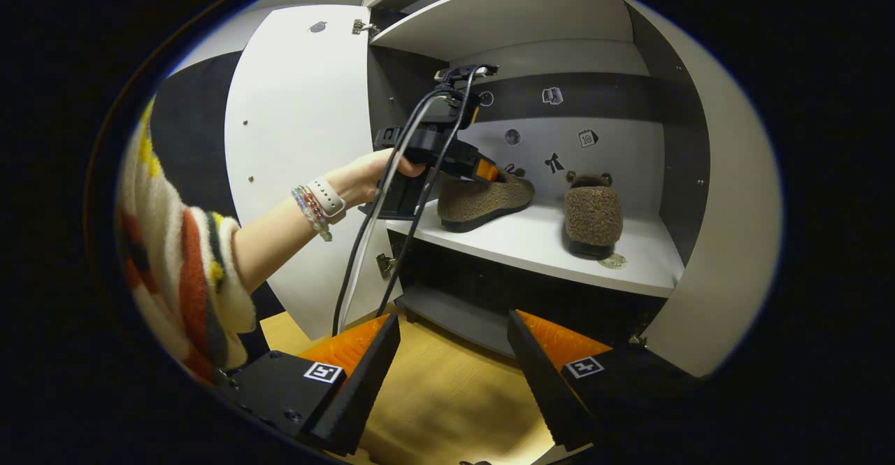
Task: Grab one shoe with the right hand and put it into the shoe cabinet, grab the other shoe with the left hand and put it into the shoe cabinet; then close the right door with the right hand and the left door with the left hand.
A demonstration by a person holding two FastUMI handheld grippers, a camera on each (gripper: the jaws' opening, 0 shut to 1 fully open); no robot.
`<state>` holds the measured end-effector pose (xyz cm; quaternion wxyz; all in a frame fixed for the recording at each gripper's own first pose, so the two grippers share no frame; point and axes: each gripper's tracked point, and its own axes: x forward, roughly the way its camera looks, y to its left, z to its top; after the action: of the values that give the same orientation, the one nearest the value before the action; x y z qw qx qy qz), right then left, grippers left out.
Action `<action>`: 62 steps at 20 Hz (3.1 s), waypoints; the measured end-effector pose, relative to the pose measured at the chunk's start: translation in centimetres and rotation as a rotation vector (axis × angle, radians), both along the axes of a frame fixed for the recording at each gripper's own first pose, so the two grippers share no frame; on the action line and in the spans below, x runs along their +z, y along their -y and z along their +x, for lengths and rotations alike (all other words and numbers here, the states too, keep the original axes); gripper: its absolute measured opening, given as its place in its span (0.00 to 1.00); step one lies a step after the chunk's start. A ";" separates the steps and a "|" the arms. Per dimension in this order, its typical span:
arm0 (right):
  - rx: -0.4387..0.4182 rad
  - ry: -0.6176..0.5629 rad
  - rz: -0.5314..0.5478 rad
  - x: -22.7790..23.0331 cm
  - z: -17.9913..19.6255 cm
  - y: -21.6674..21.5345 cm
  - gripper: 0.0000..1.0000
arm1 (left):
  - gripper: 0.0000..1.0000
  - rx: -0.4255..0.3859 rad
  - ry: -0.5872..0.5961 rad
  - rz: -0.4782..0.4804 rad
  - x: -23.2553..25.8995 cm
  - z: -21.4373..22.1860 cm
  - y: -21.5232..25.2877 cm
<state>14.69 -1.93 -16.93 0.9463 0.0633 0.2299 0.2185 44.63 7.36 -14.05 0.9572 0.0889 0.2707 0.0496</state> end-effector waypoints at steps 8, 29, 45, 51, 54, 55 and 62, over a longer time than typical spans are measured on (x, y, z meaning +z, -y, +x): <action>-0.040 0.067 -0.011 3.0 -2.4 -0.5 0.99 | 0.96 -0.090 0.195 0.000 10.1 -9.5 3.5; -0.698 0.361 -0.146 20.1 -16.8 18.3 0.98 | 0.96 -0.303 0.285 -0.169 16.8 -42.5 6.1; -0.655 0.356 -0.142 19.7 -11.9 21.8 0.95 | 0.96 -0.126 0.335 -0.172 17.0 -45.6 0.8; -0.556 0.350 -0.100 19.5 -10.5 18.4 0.95 | 0.96 -0.133 0.331 -0.150 17.0 -44.9 1.3; -0.494 0.350 -0.080 19.3 -9.4 16.2 0.95 | 0.96 -0.108 0.317 -0.136 16.5 -45.1 0.8; -0.475 0.351 -0.073 19.2 -9.0 15.6 0.95 | 0.96 -0.094 0.316 -0.125 16.5 -45.2 0.4; -0.373 0.366 -0.027 18.8 -6.0 11.6 0.95 | 0.96 -0.010 0.343 -0.118 17.3 -47.6 -1.6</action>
<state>8.71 -13.54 1.83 0.9968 0.0513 0.0420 0.0450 -2.93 8.96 3.30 0.9932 0.0241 0.1055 0.0434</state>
